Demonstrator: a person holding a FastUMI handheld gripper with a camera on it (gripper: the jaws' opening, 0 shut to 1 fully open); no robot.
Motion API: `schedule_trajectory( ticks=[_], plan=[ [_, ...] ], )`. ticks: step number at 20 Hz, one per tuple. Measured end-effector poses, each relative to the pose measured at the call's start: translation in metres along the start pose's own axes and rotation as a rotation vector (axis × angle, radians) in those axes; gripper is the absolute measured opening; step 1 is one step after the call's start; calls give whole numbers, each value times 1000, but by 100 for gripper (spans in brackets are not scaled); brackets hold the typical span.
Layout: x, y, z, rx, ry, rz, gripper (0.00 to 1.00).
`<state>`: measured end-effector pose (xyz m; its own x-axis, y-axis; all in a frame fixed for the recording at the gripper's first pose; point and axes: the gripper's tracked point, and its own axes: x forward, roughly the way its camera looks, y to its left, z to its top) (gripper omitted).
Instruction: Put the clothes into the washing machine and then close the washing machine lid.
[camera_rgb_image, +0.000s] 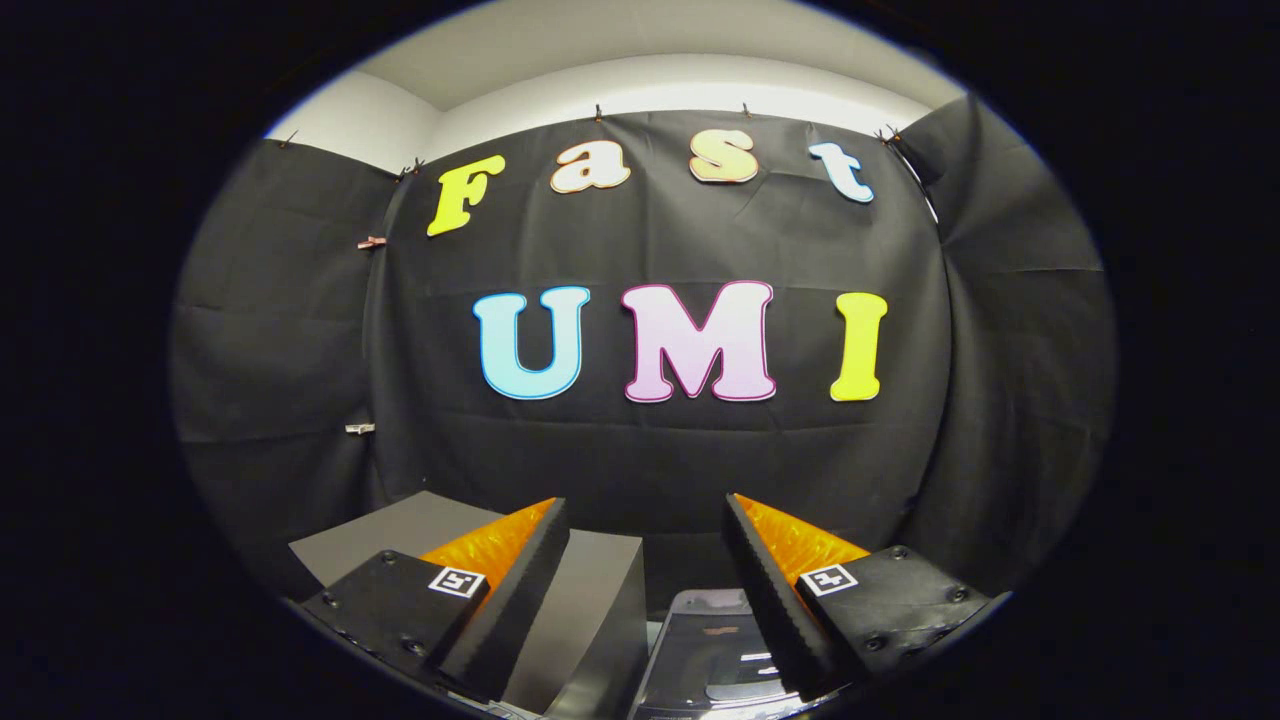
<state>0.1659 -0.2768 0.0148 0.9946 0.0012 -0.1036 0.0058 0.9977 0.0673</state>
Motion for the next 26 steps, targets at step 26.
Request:
schedule_trajectory(
  ticks=[26],
  plan=[
    [5,-21,-14,-25,29,-29,99]
  ],
)
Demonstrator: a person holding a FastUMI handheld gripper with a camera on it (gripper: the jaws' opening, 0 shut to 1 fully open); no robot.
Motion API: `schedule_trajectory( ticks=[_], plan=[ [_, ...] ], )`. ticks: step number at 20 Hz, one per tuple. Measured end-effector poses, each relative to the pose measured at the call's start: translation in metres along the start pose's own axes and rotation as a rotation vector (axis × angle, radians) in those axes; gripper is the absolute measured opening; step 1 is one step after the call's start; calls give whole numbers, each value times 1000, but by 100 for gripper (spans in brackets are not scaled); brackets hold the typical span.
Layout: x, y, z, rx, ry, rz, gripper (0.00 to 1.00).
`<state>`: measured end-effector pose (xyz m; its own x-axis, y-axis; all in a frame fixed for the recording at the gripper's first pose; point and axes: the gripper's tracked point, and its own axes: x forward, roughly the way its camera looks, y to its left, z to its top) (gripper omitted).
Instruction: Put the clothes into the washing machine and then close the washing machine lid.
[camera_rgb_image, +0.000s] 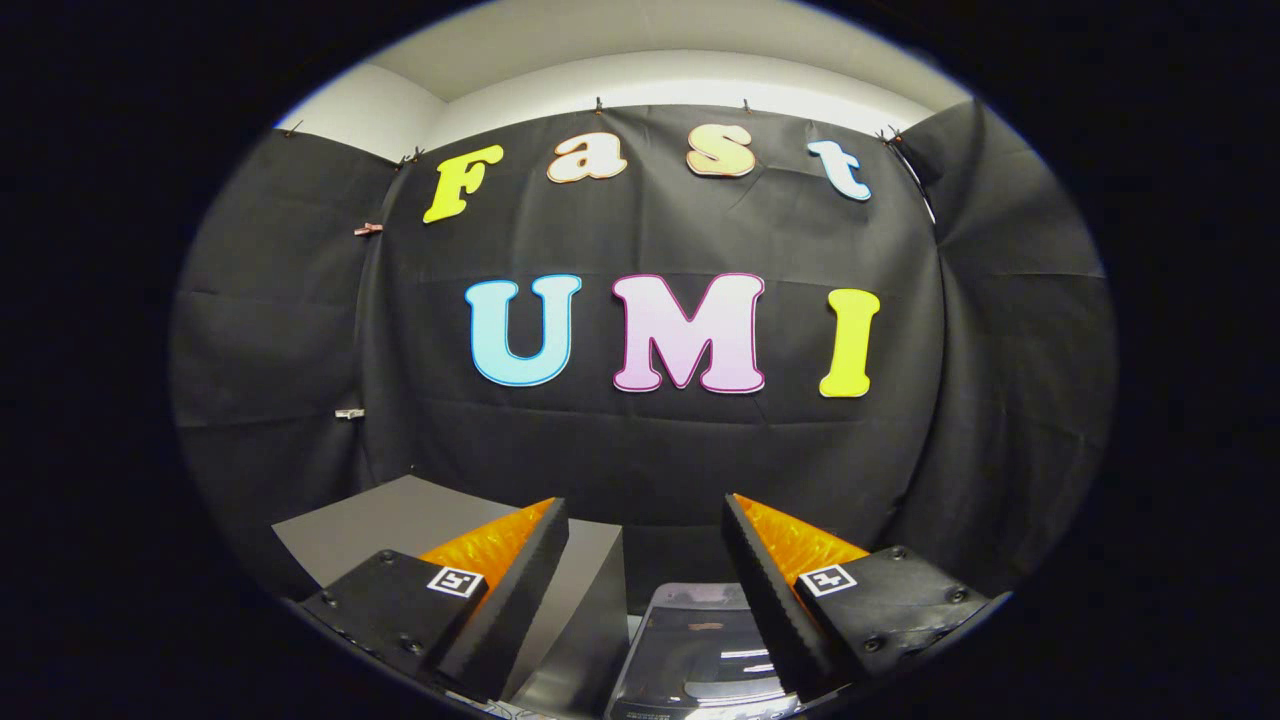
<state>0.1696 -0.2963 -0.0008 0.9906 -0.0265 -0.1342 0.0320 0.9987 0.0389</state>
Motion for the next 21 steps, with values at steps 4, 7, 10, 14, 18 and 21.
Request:
schedule_trajectory(
  ticks=[4,7,10,14,18,21],
  plan=[
    [1,-1,-3,3,10,-2,98],
    [2,-5,-3,2,5,-9,98],
    [4,-9,-6,9,11,-16,98],
    [3,-10,-8,5,16,-17,99],
    [2,-9,-10,5,19,-13,98],
    [2,-5,-8,4,17,-7,98]
  ],
)
